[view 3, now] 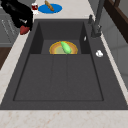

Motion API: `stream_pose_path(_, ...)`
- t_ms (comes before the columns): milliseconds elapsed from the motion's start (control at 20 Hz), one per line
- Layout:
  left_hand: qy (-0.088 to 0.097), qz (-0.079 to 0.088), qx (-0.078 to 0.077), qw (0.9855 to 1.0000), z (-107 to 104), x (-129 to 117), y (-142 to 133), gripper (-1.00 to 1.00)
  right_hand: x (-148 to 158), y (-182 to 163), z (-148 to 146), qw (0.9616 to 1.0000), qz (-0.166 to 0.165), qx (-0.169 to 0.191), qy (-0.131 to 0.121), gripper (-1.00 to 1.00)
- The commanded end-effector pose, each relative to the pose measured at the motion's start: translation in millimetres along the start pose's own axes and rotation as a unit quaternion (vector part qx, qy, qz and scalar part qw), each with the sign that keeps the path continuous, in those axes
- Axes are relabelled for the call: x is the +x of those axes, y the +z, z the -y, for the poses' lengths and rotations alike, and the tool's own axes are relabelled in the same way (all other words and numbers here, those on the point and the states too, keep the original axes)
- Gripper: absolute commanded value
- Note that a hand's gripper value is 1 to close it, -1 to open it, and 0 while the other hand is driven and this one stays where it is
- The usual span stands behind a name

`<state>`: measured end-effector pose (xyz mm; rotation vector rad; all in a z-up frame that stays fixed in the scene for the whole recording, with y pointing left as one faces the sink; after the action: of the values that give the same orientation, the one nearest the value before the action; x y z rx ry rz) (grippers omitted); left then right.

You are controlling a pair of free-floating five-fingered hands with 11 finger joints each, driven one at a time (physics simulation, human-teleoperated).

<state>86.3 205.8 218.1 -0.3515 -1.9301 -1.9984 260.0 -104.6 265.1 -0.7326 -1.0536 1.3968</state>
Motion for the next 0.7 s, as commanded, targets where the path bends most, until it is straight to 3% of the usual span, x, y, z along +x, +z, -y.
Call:
stream_pose_path(0,0.0,0.0,0.0,1.0,0,0,0,0.0,20,-6,-18,0.9995,0.027,0.005,0.012,1.0)
stream_pose_path(300,0.0,0.0,0.0,1.0,0,0,0,0.0,61,-27,-37,0.9999,0.0,0.016,0.001,1.0)
stream_pose_path(650,0.0,0.0,0.0,1.0,0,0,0,0.0,111,-53,-46,0.9992,-0.004,0.04,0.0,1.0)
